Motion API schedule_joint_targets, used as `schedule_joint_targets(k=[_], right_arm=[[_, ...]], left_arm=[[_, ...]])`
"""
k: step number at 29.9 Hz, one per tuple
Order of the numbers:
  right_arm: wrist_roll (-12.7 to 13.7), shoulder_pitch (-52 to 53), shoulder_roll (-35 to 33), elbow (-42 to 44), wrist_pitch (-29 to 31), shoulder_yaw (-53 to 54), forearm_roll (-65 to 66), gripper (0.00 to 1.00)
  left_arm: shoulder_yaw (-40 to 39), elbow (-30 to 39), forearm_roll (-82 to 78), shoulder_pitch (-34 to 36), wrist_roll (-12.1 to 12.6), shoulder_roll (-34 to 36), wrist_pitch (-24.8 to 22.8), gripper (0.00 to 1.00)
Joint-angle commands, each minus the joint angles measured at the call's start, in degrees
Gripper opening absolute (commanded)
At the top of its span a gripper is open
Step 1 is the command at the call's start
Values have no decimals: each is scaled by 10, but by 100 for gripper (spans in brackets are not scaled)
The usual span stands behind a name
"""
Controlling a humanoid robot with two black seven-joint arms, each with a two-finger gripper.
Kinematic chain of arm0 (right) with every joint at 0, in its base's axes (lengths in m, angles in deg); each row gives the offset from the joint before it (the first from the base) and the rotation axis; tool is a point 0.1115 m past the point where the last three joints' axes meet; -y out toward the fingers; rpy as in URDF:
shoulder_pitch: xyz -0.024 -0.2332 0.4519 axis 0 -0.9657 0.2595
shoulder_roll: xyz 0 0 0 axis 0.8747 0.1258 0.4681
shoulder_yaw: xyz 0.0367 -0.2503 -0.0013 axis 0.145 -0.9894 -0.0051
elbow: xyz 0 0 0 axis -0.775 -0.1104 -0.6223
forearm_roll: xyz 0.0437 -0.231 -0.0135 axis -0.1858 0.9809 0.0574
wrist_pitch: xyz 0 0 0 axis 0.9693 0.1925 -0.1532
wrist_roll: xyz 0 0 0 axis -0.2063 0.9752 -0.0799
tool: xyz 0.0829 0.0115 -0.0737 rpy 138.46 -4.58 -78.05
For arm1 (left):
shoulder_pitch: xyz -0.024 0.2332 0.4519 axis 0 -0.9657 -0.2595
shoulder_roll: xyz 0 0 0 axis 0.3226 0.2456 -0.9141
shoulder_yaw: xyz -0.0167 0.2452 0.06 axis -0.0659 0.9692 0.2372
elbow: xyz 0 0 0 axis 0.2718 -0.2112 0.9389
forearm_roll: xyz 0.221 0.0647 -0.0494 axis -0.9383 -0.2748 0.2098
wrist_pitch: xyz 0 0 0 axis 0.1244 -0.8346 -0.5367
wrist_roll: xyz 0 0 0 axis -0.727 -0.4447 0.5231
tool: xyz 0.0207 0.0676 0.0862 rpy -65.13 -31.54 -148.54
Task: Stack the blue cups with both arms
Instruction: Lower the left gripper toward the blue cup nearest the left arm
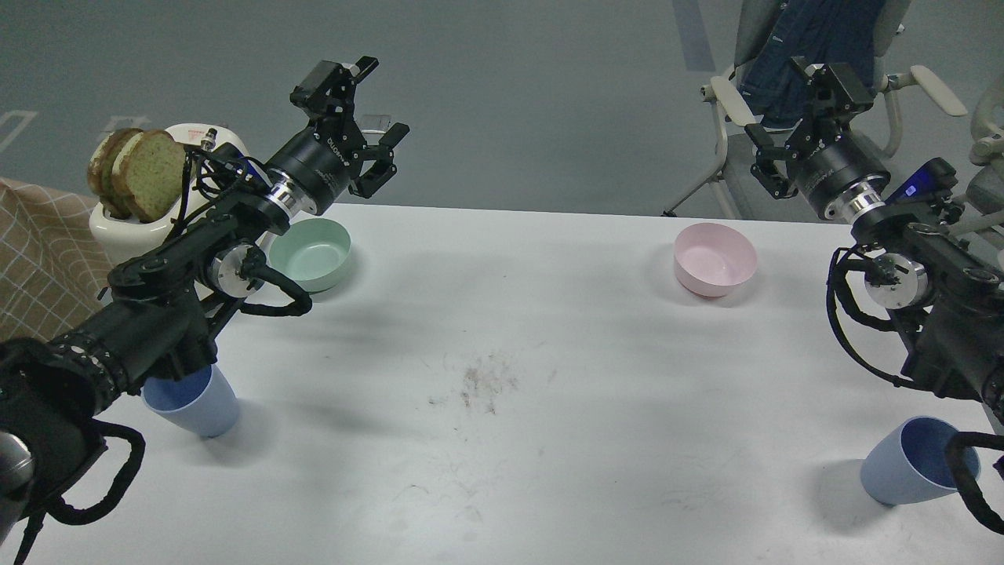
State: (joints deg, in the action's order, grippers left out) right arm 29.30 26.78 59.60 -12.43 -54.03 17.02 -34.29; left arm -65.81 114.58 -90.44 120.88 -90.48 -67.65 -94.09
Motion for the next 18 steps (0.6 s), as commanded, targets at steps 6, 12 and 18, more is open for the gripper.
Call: schedule_joint_targets(k=[6,12,18], right_arm=[[0,3,4,1,0,0,0,100],[0,6,10,1,0,0,0,100],[0,7,9,1,0,0,1,100]], left_arm=[[-1,2,0,1,-3,0,0,98],[-1,5,0,2,-3,1,0,97],[-1,7,0,2,-4,0,0,95]])
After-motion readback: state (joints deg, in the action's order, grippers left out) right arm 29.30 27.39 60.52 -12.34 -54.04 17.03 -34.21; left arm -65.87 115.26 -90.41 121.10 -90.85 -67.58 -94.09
